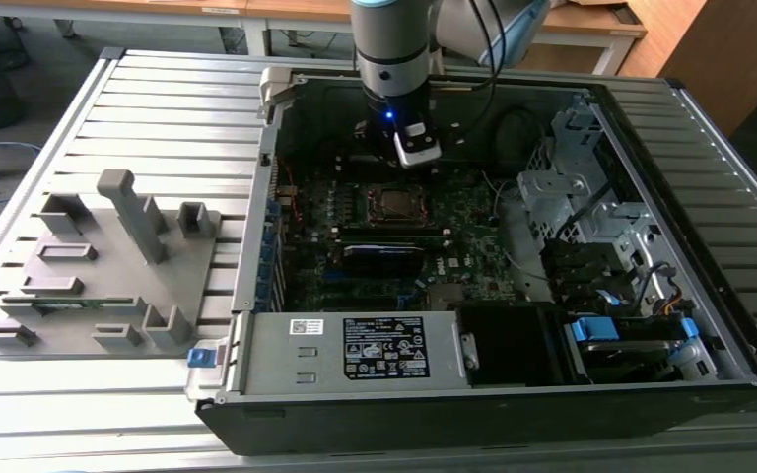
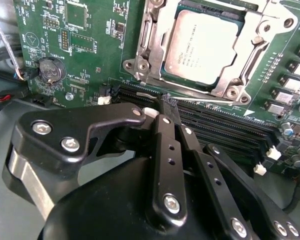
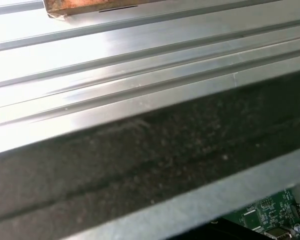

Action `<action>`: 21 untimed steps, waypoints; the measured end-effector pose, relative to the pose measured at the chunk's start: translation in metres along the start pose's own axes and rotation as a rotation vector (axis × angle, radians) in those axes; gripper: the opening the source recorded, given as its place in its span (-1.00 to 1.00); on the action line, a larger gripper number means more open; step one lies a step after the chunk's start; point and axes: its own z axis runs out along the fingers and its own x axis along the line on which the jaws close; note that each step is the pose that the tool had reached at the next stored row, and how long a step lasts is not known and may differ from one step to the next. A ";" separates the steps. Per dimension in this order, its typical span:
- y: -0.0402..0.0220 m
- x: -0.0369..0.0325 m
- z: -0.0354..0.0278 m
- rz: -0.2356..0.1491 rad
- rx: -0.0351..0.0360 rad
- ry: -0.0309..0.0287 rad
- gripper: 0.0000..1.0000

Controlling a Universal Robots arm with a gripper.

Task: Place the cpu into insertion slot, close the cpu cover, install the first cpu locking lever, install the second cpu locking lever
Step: 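Install the first cpu locking lever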

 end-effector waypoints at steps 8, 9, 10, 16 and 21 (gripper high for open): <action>-0.0002 0.0019 0.0005 0.002 -0.0034 -0.0113 -0.79; -0.0003 0.0022 0.0005 0.002 -0.0043 -0.0135 -0.79; -0.0005 0.0026 0.0005 0.003 -0.0055 -0.0150 -0.79; -0.0013 0.0054 0.0004 0.005 -0.0089 -0.0192 -0.79; -0.0014 0.0056 0.0008 0.004 -0.0119 -0.0239 -0.79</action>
